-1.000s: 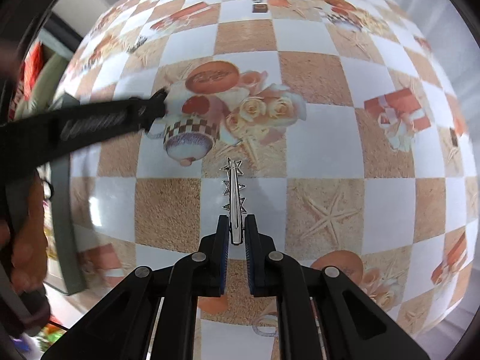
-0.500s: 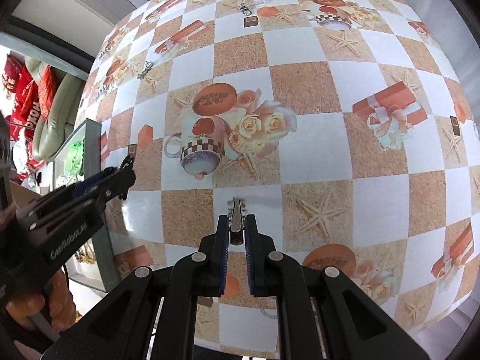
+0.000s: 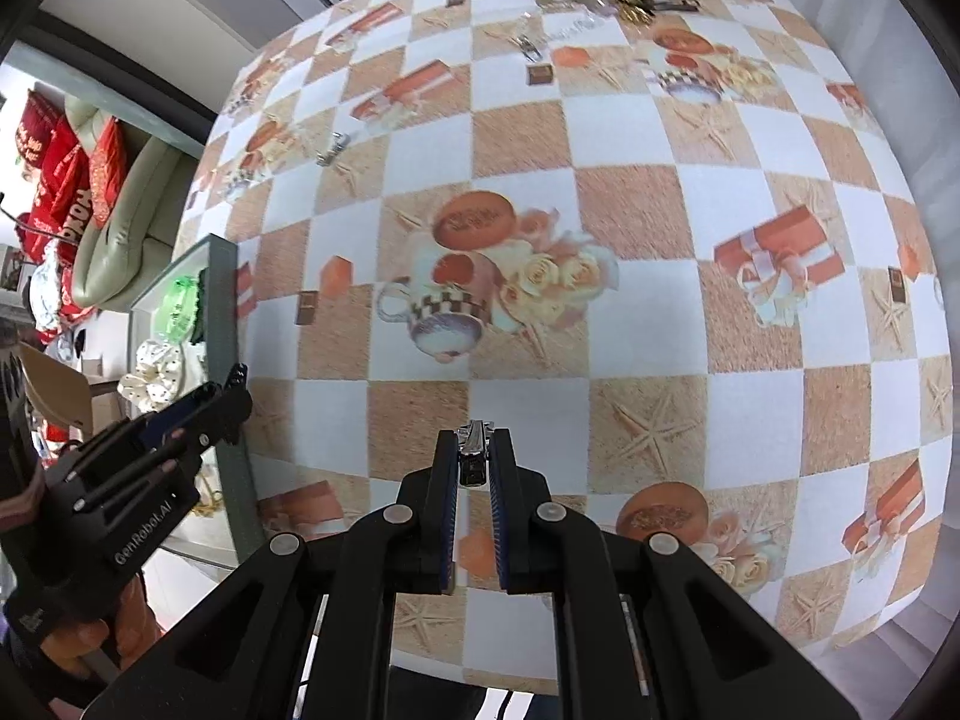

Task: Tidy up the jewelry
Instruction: 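Carry the black claw clip into the tray with the left tool while the right tool carries the barrette there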

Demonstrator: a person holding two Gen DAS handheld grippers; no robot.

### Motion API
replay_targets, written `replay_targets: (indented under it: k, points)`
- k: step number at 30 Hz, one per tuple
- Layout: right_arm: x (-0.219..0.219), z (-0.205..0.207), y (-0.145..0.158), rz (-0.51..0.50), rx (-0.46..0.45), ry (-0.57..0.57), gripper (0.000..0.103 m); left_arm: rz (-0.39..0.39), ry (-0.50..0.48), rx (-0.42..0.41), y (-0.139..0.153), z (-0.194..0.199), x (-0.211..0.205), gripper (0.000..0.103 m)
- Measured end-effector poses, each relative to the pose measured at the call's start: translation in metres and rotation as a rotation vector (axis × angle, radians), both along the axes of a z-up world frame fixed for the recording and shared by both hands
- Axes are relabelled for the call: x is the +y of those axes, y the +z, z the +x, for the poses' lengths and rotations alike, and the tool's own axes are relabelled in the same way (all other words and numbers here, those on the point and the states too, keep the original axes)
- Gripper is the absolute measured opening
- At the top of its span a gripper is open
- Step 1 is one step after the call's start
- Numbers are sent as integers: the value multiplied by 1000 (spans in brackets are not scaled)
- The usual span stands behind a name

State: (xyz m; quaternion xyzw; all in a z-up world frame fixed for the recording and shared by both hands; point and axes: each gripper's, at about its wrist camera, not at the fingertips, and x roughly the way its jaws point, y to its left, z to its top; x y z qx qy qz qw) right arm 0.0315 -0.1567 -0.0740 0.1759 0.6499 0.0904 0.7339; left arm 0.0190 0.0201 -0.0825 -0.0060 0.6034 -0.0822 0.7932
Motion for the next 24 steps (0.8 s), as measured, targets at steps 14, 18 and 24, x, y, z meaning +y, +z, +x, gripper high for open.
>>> replay_targets:
  k: [14, 18, 24]
  points:
    - [49, 14, 48, 24, -80, 99, 11, -17, 89, -37, 17, -19, 46, 30]
    - [67, 18, 59, 38, -98, 131, 11, -21, 125, -40, 19, -27, 63, 30]
    - [99, 23, 72, 54, -120, 189, 11, -17, 184, -42, 19, -43, 95, 30]
